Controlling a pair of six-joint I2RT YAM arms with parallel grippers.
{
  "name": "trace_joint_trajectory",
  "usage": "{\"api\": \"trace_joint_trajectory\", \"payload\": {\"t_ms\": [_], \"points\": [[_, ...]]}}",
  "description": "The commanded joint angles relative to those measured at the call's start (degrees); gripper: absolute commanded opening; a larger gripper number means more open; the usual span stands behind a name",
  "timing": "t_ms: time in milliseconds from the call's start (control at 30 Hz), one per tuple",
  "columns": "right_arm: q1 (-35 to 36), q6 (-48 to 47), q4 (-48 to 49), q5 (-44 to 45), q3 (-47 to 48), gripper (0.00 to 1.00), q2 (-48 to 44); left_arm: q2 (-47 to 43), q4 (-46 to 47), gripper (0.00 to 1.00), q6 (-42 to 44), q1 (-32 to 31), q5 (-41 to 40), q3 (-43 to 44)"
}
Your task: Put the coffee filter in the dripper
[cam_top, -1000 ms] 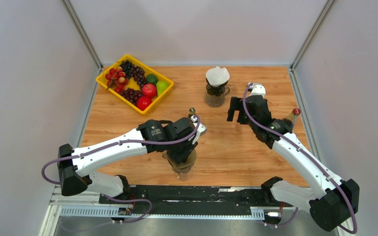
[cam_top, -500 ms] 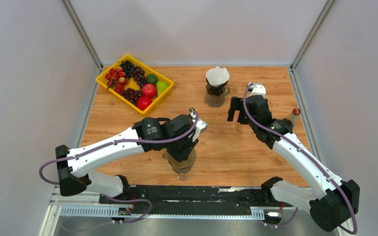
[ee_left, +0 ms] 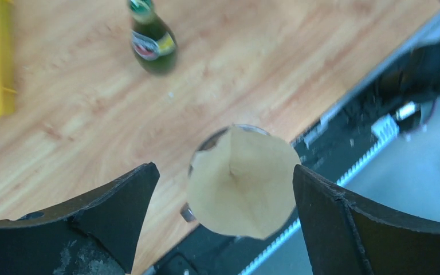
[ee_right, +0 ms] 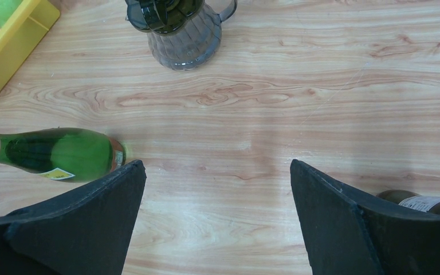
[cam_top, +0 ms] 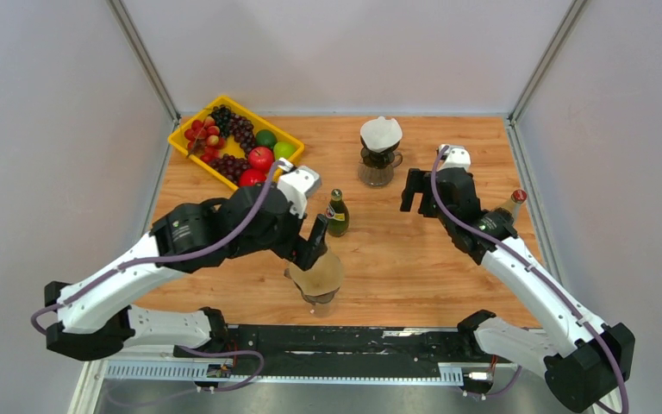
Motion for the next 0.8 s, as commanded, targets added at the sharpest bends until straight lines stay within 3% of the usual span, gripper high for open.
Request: {"api": "trace_joint_trajectory", "payload": {"t_ms": [0,133,167,267,367,433,567,767], "points": [[-0.49,0.09,1.24,1.41,-0.43,1.00,-1.11,-4.02,10.43,1.00,0.14,-0.23,-13.95,-0.04],[-1.29,2.11,1.23,1.77,-0.58,1.00,-1.14,-3.31,14.56,1.00,-2.83,0.58,-28.23,-1.77],[-1.45,2.15,1.25,1.65,-0.41,1.00,-1.09,-3.27,15.37,1.00,-2.86,1.88,-28.56,-2.45],[-1.96,2.16,1.25,2.02,-0.65,1.00,-1.19,-3.99,20.94,1.00,-2.54,7.97,-24.33,-5.83],[-2.53,2.16,1.43,2.47,-0.97,1.00,-1.34,-5.02,22.73,1.00,-4.99,21.87,-19.00,-11.76],[-2.69,2.12,1.70,2.51,-1.03,1.00,-1.56,-7.25,25.96,1.00,-6.29,27.73,-18.44,-17.17],[-3.03,2.11,2.80,3.87,-1.90,1.00,-2.42,-11.28,32.94,1.00,-8.46,36.17,-16.06,-26.58],[-4.06,4.19,5.81,7.65,-5.80,1.00,-5.61,-14.00,32.73,1.00,-10.32,43.64,-18.11,-33.68]]}}
